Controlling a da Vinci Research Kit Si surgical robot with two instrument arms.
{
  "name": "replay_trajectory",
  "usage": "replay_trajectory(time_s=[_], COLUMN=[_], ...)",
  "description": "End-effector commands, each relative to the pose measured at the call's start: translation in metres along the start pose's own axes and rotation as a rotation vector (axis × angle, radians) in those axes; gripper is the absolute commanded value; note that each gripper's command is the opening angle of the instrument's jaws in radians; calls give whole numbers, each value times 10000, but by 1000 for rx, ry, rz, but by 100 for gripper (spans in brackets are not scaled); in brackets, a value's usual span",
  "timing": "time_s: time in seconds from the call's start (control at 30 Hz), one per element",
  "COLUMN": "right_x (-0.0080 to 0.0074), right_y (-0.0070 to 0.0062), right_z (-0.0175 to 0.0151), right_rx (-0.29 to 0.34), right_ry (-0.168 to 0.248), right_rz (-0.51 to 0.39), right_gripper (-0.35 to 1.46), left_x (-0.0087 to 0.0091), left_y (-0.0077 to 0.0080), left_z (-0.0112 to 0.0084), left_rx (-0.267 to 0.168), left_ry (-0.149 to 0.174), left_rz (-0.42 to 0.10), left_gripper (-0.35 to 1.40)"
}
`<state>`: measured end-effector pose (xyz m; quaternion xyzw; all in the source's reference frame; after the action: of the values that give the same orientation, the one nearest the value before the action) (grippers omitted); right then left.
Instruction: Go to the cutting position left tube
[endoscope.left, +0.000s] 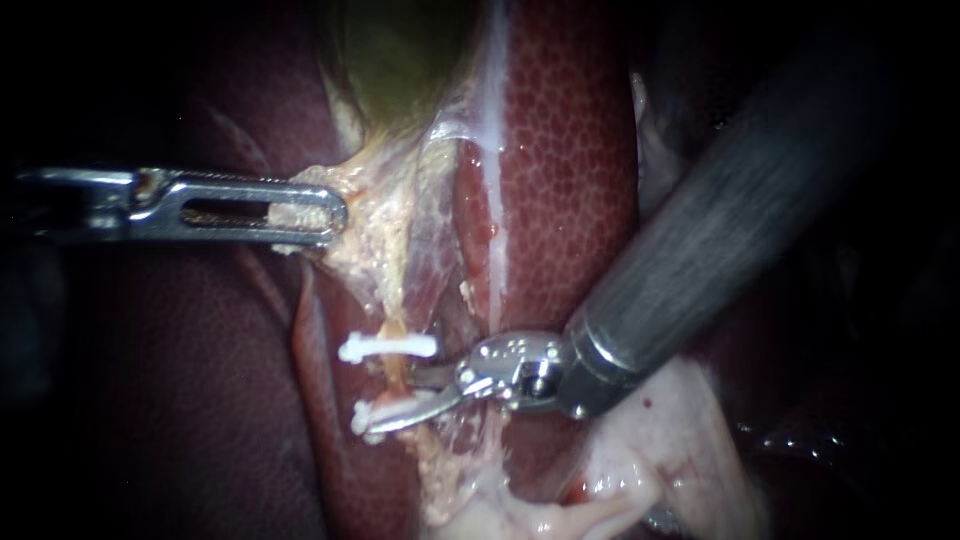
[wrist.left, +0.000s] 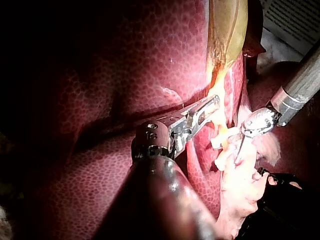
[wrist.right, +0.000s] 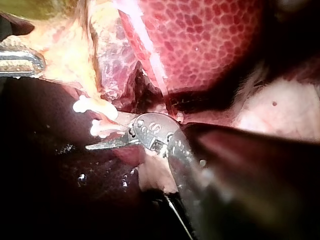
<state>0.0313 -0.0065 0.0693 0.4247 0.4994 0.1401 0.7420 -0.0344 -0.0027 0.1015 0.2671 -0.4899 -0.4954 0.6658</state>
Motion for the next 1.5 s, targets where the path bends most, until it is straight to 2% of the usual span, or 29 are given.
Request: replay_trajectory(time_s=[0.03, 0.3, 0.5, 1.5], right_x=[1, 9, 13, 13], right_y=[0, 11, 18, 23], right_z=[2, 13, 17, 21], right_rx=[0, 13, 3, -9], right_ry=[6, 54, 74, 78], right_rz=[1, 30, 37, 43], right_gripper=[116, 113, 113, 113], left_x=[0, 1, 1, 2], left_y=[0, 0, 0, 0], left_z=[0, 1, 1, 3], left_rx=[0, -1, -1, -3], left_ry=[0, 0, 0, 2], left_rz=[0, 0, 0, 1], left_gripper=[-35, -35, -35, -35])
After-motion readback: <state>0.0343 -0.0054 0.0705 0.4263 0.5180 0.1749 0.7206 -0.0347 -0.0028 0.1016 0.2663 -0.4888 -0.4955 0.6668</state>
